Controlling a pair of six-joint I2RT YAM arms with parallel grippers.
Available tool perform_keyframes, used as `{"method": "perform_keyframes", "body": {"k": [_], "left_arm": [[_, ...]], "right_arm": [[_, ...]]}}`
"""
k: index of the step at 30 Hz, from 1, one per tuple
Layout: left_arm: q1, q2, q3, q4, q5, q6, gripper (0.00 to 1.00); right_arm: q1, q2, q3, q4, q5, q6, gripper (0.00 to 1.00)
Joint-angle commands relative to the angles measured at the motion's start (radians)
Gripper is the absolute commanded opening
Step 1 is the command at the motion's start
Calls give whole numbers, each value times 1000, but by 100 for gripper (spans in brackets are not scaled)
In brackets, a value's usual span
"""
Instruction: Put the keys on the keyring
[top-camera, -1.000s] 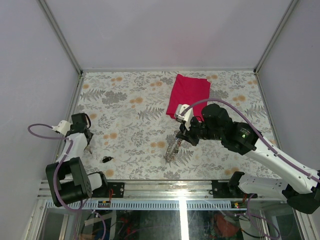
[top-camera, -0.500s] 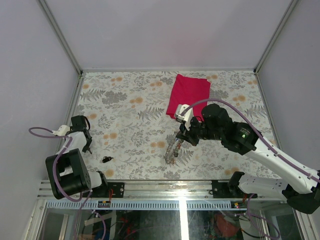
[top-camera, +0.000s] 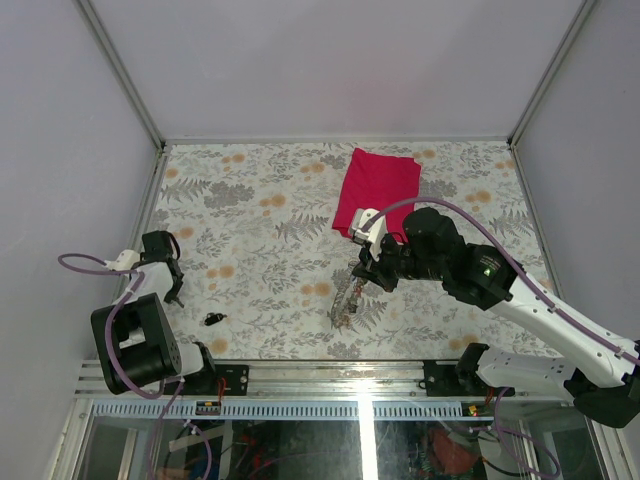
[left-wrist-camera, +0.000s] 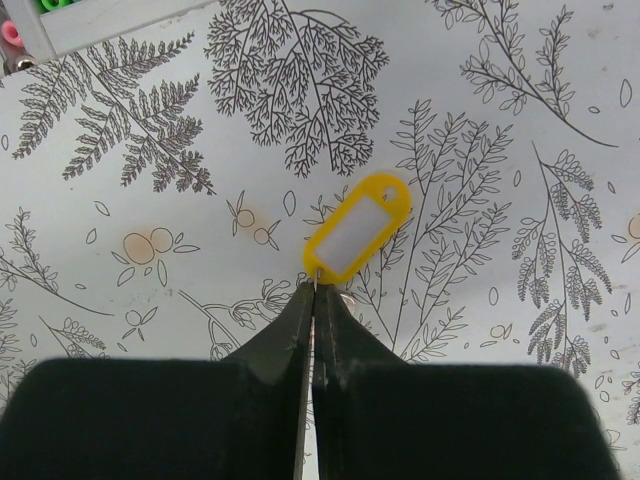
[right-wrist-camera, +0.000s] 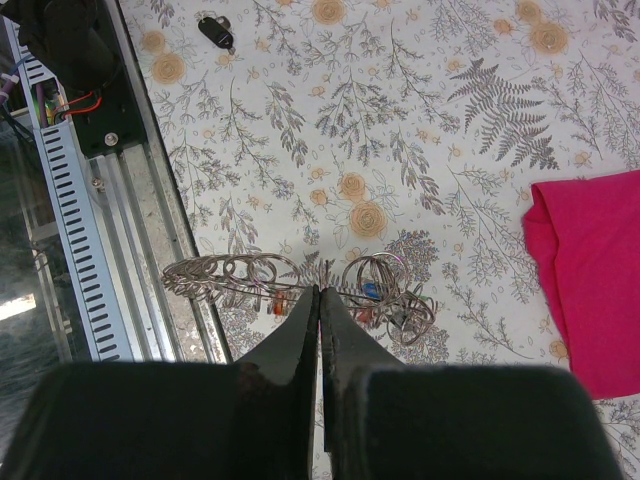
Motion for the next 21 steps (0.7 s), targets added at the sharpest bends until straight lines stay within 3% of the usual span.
{"method": "perform_keyframes", "body": {"k": [1, 6, 13, 16, 21], "left_arm": [[11, -2, 4, 34, -15, 8, 0], [9, -82, 3, 37, 37, 33, 0], [-82, -231, 72, 61, 265, 82, 0], [-205, -251, 131, 86, 331, 87, 0], [-513, -204, 258, 182, 385, 140, 0]], "right_arm": [[4, -2, 67, 47, -24, 1, 0], [5, -5, 67, 50, -23, 3, 0], [5, -29, 62, 79, 8, -8, 0], [5, -55, 56, 94, 45, -23, 0], [5, -106, 74, 75, 72, -53, 0]]}}
